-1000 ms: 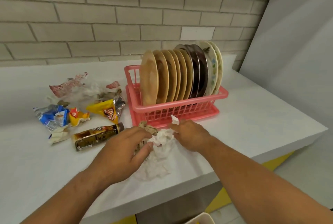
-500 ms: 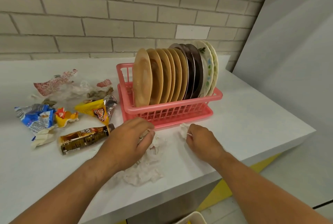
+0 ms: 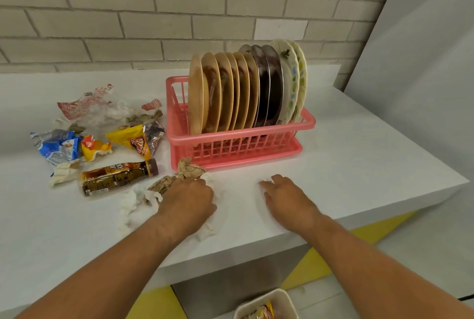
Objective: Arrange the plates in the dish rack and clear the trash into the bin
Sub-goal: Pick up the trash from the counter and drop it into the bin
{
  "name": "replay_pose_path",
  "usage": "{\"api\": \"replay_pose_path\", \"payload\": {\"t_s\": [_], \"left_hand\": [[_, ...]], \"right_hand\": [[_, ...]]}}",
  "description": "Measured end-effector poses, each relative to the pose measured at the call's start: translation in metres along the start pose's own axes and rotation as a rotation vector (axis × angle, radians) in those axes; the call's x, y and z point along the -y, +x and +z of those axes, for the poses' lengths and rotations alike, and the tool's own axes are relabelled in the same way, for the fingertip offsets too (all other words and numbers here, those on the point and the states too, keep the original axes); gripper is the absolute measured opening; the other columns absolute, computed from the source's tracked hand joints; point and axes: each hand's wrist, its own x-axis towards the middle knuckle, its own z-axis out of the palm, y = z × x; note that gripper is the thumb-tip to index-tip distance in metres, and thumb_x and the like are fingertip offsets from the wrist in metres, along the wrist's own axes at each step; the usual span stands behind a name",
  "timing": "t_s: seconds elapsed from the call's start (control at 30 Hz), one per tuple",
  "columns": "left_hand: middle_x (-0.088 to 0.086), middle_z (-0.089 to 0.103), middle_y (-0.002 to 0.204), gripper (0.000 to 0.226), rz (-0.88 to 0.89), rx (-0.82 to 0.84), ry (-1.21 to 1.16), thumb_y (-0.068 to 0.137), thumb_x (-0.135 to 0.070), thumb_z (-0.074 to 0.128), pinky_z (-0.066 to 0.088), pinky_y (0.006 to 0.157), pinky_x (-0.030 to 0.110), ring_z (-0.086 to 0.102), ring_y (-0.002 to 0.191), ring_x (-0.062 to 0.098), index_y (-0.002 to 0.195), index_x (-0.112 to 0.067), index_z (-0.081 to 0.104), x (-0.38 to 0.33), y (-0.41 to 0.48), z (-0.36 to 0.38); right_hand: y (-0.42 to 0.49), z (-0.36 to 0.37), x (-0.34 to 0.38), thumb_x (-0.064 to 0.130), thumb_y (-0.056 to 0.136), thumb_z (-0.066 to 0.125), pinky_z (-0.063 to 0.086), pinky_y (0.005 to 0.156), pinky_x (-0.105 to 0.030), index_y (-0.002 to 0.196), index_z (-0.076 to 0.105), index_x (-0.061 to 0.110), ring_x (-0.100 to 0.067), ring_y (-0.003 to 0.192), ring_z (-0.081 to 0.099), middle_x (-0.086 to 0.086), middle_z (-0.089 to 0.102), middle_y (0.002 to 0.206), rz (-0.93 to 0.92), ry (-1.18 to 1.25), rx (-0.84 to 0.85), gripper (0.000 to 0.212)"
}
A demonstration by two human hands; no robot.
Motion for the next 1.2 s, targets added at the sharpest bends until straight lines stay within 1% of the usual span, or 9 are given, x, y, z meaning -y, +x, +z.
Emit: {"api": "replay_pose_path", "payload": {"t_s": [0.2, 0.3, 0.43, 0.57, 0.67, 0.77, 0.97, 1.07, 1.2], "left_hand": [[-0.002, 0.056, 0.101, 0.022, 0.060, -0.139, -0.240, 0.099, -0.034, 0.039, 0.046, 0.078, 0.036, 0.053, 0.091, 0.019, 0.101, -0.022, 0.057, 0.003, 0.004, -0.007], [0.000, 0.059, 0.099, 0.012, -0.003, -0.191, -0.410, 0.098, -0.028, 0.044, 0.043, 0.064, 0.024, 0.053, 0.077, 0.013, 0.108, -0.025, 0.049, 0.004, 0.007, -0.031], [-0.004, 0.055, 0.122, 0.043, 0.042, -0.274, -0.635, 0.099, -0.011, 0.042, 0.040, 0.083, 0.010, 0.052, 0.108, 0.016, 0.137, -0.029, 0.044, 0.009, 0.008, -0.057], [-0.012, 0.042, 0.093, 0.034, -0.050, -0.368, -0.688, 0.097, -0.005, 0.039, 0.033, 0.072, 0.008, 0.043, 0.094, 0.008, 0.122, -0.015, 0.060, 0.015, 0.013, -0.064], [-0.006, 0.044, 0.104, 0.026, -0.148, -0.417, -0.826, 0.096, -0.016, 0.045, 0.033, 0.070, 0.008, 0.046, 0.100, 0.010, 0.118, -0.013, 0.058, 0.012, 0.012, -0.065], [-0.006, 0.038, 0.116, 0.030, -0.209, -0.424, -0.748, 0.091, -0.025, 0.060, 0.036, 0.073, 0.006, 0.042, 0.101, 0.007, 0.119, -0.022, 0.050, 0.011, 0.009, -0.064], [0.002, 0.061, 0.114, 0.032, -0.123, -0.463, -0.654, 0.097, -0.010, 0.046, 0.041, 0.079, 0.023, 0.052, 0.098, 0.015, 0.126, -0.020, 0.056, 0.024, 0.004, -0.064], [0.006, 0.060, 0.117, 0.040, -0.102, -0.505, -0.623, 0.097, -0.007, 0.042, 0.045, 0.083, 0.030, 0.054, 0.103, 0.020, 0.131, -0.026, 0.050, 0.035, 0.002, -0.067], [0.000, 0.047, 0.101, 0.033, -0.110, -0.538, -0.658, 0.098, -0.019, 0.043, 0.035, 0.070, 0.018, 0.049, 0.090, 0.013, 0.128, -0.024, 0.052, 0.045, 0.006, -0.071]], "right_hand": [[-0.007, -0.016, 0.003, 0.014, 0.101, 0.033, 0.038, 0.102, -0.032, 0.148, 0.029, 0.019, -0.026, 0.123, 0.047, -0.007, 0.046, 0.136, 0.051, 0.292, -0.067, 0.047], [-0.004, -0.026, 0.004, 0.013, 0.100, 0.036, 0.035, 0.109, -0.031, 0.140, 0.043, 0.014, -0.023, 0.127, 0.045, -0.006, 0.046, 0.138, 0.070, 0.374, -0.098, 0.041], [-0.003, -0.035, 0.010, 0.008, 0.096, 0.041, 0.040, 0.101, -0.024, 0.120, 0.060, 0.012, -0.018, 0.115, 0.052, -0.003, 0.057, 0.127, 0.055, 0.445, -0.139, 0.031], [-0.008, -0.040, 0.018, 0.008, 0.097, 0.037, 0.042, 0.097, -0.023, 0.115, 0.062, 0.013, -0.016, 0.111, 0.053, -0.001, 0.060, 0.120, -0.002, 0.500, -0.142, 0.031], [-0.007, -0.039, 0.025, 0.024, 0.096, 0.047, 0.044, 0.085, -0.027, 0.109, 0.059, 0.019, -0.016, 0.102, 0.054, 0.003, 0.059, 0.111, 0.020, 0.548, -0.129, 0.018], [-0.003, -0.033, 0.033, 0.039, 0.092, 0.057, 0.043, 0.076, -0.027, 0.105, 0.054, 0.025, -0.016, 0.091, 0.055, 0.004, 0.058, 0.105, 0.055, 0.481, -0.123, 0.020], [0.008, -0.030, 0.054, 0.035, 0.100, 0.043, 0.051, 0.086, -0.037, 0.112, 0.062, 0.021, -0.024, 0.097, 0.061, -0.004, 0.067, 0.108, -0.017, 0.437, -0.122, 0.027], [0.015, -0.031, 0.065, 0.032, 0.101, 0.041, 0.050, 0.090, -0.037, 0.119, 0.061, 0.023, -0.027, 0.102, 0.060, -0.005, 0.066, 0.115, -0.078, 0.361, -0.126, 0.028], [0.022, -0.037, 0.077, 0.040, 0.097, 0.048, 0.047, 0.093, -0.036, 0.129, 0.055, 0.030, -0.026, 0.112, 0.055, -0.003, 0.060, 0.125, -0.056, 0.329, -0.105, 0.034]]}}
